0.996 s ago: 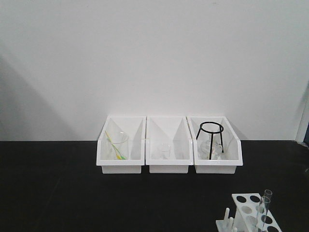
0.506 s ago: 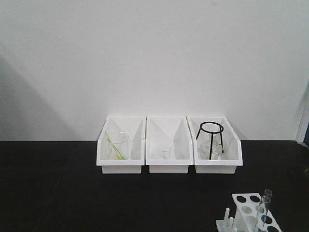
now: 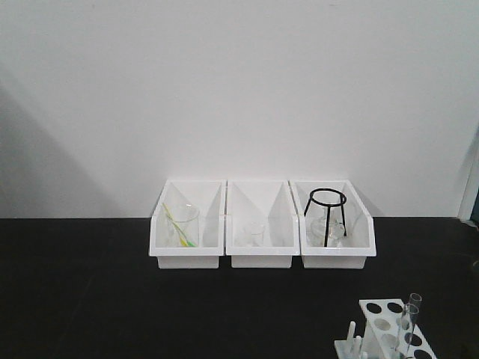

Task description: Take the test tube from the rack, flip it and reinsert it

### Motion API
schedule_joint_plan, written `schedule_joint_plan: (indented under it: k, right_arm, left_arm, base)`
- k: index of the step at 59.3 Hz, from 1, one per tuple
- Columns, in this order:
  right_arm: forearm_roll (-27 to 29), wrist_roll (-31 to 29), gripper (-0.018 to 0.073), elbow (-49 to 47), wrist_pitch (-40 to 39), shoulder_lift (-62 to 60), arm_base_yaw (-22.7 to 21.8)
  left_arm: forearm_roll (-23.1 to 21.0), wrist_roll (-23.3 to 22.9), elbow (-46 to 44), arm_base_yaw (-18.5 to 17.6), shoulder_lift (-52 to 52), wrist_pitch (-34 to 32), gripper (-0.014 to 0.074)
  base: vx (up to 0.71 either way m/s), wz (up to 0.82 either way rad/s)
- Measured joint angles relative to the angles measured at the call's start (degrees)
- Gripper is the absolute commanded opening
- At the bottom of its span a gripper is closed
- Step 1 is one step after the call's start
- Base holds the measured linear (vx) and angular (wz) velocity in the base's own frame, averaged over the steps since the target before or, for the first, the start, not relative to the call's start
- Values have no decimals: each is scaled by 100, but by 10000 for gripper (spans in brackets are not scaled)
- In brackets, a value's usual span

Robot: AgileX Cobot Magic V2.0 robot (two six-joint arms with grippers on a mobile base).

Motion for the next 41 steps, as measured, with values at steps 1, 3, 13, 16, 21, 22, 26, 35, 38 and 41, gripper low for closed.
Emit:
schedule_joint_plan:
  k: [1, 3, 13, 16, 21, 22, 26, 35, 38, 41]
  right_arm:
    - [-24, 0, 541, 0, -100, 76, 0]
    - [-82, 5, 540, 0, -354, 271, 0]
    - [-497, 266, 540, -9, -1384, 1083, 0]
    - [-683, 434, 540, -9, -1603, 1259, 0]
    - [-1118, 743, 540, -9, -1829, 1513, 0]
    - [-1199, 819, 540, -9, -1862, 1573, 0]
    - [-1565, 993, 540, -9, -2006, 1756, 0]
    - [-2036, 1141, 540, -13, -2526, 2290, 0]
    - [-2062, 1163, 540, -19, -2763, 2482, 0]
    - [-2078, 1168, 540, -19, -3005, 2677, 0]
  left_arm:
    - [0, 0, 0, 0, 0, 0, -6]
    - [0, 0, 0, 0, 0, 0, -6]
    - [0, 0, 0, 0, 0, 0, -6]
    - [0, 0, 0, 0, 0, 0, -6]
    - [0, 0, 0, 0, 0, 0, -6]
    - [0, 0, 0, 0, 0, 0, -6]
    - [0, 0, 0, 0, 0, 0, -6]
    - [0, 0, 0, 0, 0, 0, -6]
    - [0, 0, 0, 0, 0, 0, -6]
    - [0, 0, 0, 0, 0, 0, -6]
  base:
    - [0, 0]
    - [0, 0]
    - [0, 0]
    - [0, 0]
    - [0, 0]
    - [0, 0]
    - [0, 0]
    - [0, 0]
    - [0, 0]
    - [0, 0]
